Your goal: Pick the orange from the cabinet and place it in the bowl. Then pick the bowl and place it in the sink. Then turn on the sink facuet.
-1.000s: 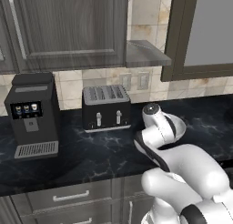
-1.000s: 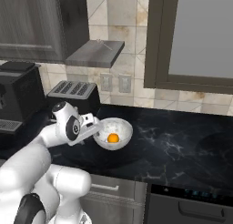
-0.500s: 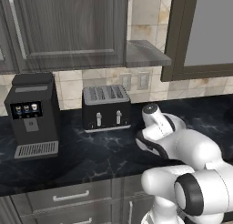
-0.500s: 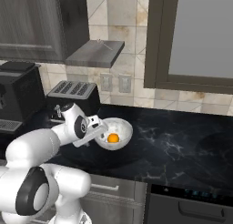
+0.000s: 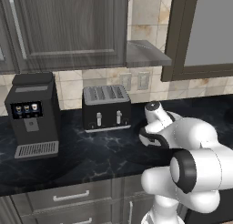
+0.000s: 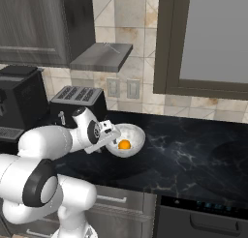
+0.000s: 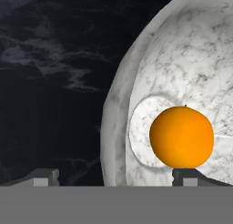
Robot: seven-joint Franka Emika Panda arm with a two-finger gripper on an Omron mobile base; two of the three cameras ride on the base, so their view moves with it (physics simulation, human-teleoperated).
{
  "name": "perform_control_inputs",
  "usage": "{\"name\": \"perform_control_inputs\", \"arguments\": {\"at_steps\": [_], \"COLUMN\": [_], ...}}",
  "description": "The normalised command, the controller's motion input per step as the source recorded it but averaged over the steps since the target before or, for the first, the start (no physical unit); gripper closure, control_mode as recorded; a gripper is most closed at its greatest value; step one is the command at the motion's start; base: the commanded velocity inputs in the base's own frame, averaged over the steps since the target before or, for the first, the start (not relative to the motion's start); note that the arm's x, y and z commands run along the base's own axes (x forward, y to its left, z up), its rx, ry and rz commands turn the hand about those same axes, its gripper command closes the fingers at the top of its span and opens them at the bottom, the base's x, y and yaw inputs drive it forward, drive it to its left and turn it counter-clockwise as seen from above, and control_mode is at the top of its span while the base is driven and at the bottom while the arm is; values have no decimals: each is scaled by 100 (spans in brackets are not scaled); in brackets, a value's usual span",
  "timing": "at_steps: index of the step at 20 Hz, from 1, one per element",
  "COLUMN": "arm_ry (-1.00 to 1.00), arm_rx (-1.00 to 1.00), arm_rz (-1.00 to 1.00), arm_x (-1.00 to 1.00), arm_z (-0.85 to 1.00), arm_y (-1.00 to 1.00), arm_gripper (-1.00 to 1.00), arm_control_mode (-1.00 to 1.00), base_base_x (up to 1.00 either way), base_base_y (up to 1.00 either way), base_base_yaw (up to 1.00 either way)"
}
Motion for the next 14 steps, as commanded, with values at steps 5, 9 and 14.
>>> {"name": "perform_control_inputs", "arguments": {"at_steps": [5, 9, 14], "arm_ry": [3, 0, 0], "arm_rx": [0, -1, -1], "arm_rz": [-1, 0, 11], "arm_x": [-1, -5, -55], "arm_z": [-8, -4, 32], "arm_y": [-13, 0, 0], "arm_gripper": [100, 100, 100], "arm_control_mode": [-100, -100, -100], "base_base_x": [0, 0, 0], "base_base_y": [0, 0, 0], "base_base_yaw": [0, 0, 0]}}
